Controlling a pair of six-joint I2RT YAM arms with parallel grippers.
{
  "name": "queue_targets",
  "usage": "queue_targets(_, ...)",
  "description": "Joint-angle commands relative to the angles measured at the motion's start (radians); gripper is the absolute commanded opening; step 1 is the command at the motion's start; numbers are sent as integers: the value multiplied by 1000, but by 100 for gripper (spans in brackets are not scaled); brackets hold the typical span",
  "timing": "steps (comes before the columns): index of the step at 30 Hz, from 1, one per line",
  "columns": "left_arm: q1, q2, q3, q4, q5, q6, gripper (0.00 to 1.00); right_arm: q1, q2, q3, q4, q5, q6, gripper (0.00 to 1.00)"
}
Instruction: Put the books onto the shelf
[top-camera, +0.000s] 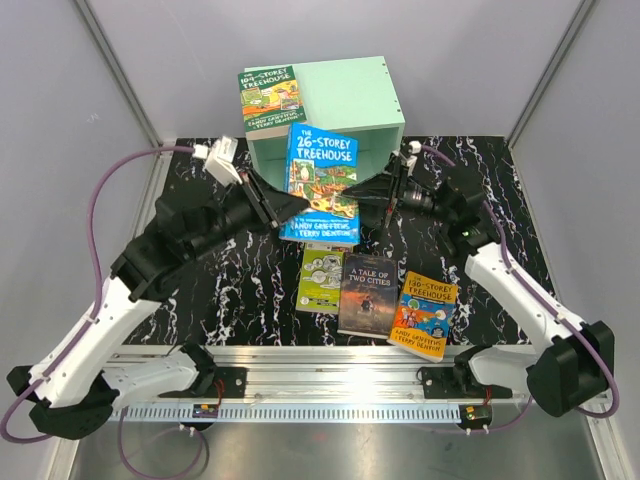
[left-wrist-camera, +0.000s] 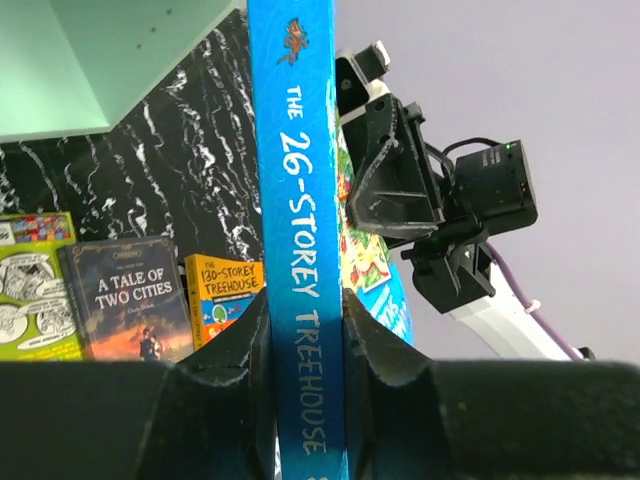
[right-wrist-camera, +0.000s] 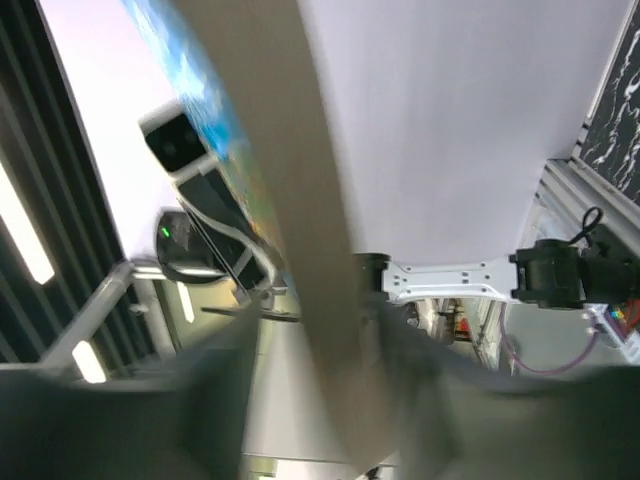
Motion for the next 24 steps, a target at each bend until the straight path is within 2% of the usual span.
queue_targets(1, 108, 42, 173, -19, -11, 130, 0, 1, -89, 59, -36, -52, -29, 66)
queue_targets(2, 142, 60, 240, -21, 40, 138, 0, 1, -99, 66, -73, -47, -69, 75)
queue_targets(4, 255, 114, 297, -10, 141, 143, 0, 1, -128, 71, -182, -29, -112, 84)
queue_targets(6, 359, 178, 394, -1, 196, 138, 0, -1, -162, 65, -265, -23, -158, 87)
queue_targets(9, 453, 252, 519, 48, 290, 117, 0, -1, -210, 50, -367, -19, -218, 88)
queue_targets(12, 514, 350, 598, 195, 403, 60, 0, -3, -260, 22, -466, -12, -267, 88)
queue_targets(18, 616, 499, 615, 464, 482, -152, 0, -22, -315, -35, -532, -35, -282, 87)
queue_targets(24, 662, 650, 606, 565, 522, -273, 0, -102, -286, 46, -671, -84, -394, 87)
